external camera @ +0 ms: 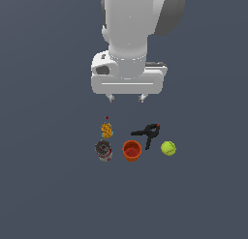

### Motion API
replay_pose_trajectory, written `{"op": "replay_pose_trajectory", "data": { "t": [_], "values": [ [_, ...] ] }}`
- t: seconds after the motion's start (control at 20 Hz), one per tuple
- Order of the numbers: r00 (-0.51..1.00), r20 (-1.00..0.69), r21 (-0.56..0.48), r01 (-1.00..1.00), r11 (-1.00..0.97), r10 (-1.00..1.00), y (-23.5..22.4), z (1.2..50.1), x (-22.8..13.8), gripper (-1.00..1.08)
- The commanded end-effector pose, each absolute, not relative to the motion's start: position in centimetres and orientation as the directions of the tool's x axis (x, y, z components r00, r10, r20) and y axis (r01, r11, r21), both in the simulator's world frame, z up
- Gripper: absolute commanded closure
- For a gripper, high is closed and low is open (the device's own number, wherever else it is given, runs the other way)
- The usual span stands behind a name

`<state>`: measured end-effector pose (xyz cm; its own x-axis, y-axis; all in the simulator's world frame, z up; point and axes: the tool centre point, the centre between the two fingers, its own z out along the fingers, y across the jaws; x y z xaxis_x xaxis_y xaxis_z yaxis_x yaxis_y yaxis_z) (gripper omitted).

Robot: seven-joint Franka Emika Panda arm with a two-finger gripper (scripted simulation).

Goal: Pick up a designated object from a clutter of objects.

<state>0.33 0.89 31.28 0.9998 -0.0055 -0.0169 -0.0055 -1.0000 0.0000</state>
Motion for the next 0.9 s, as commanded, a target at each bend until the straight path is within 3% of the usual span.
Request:
{"op": "replay_pose_trajectory", "data": {
  "t": [0.0,0.85],
  "values": [
    [1.000,-0.017,0.000,-0.006,-1.000,-0.006,0.9,31.3,0.3,-0.92],
    [0.998,-0.029,0.033,0.054,-0.998,0.053,2.0,30.3,0.2,-0.92]
  ]
}}
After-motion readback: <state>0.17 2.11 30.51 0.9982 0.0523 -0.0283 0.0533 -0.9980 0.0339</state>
